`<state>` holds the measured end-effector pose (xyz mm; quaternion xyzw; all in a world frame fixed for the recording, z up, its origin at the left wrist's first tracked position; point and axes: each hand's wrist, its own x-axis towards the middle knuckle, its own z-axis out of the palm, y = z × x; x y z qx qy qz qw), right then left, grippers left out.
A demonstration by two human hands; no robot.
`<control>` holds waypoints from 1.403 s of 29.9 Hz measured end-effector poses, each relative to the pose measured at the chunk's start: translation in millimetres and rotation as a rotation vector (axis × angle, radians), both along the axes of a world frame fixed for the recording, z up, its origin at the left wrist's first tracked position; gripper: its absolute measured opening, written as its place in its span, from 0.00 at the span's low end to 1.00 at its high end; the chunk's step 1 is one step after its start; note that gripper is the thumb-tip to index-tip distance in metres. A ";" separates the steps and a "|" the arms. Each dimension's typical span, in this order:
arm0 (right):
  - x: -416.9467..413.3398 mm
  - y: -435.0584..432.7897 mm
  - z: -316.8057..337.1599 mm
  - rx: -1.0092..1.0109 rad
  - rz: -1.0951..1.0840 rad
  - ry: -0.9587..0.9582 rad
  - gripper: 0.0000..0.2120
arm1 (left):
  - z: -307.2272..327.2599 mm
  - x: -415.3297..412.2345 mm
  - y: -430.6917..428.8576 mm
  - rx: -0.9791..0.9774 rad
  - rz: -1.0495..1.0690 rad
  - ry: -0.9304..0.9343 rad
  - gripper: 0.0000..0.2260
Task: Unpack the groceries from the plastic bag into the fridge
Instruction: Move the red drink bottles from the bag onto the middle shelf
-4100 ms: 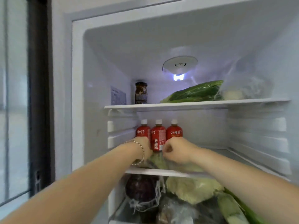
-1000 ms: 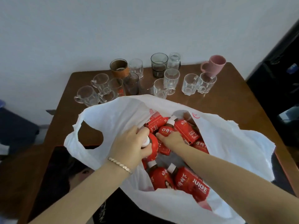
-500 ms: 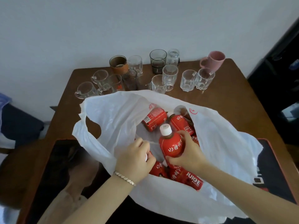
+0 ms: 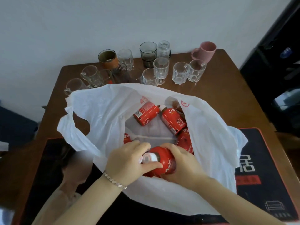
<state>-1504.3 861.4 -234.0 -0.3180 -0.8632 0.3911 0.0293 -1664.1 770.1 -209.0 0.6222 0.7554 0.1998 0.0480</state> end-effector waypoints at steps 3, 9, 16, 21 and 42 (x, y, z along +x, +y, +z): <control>-2.8 -5.0 0.4 -0.014 0.000 0.022 0.35 | 0.2 3.6 -11.5 -0.035 -0.028 0.025 0.27; -11.4 -4.5 5.9 0.007 0.087 0.062 0.36 | -2.8 3.6 -21.2 -0.015 0.081 -0.008 0.20; -10.9 17.8 -8.0 -0.143 -0.128 -0.131 0.38 | 20.0 1.9 -23.1 0.011 0.261 0.037 0.20; -25.4 42.7 -27.2 -0.004 -0.037 -0.372 0.20 | 40.6 -8.4 -30.1 0.088 0.477 -0.018 0.20; 19.4 15.4 4.6 0.066 -0.048 -0.569 0.20 | 48.7 4.0 -22.6 -0.042 0.374 0.033 0.20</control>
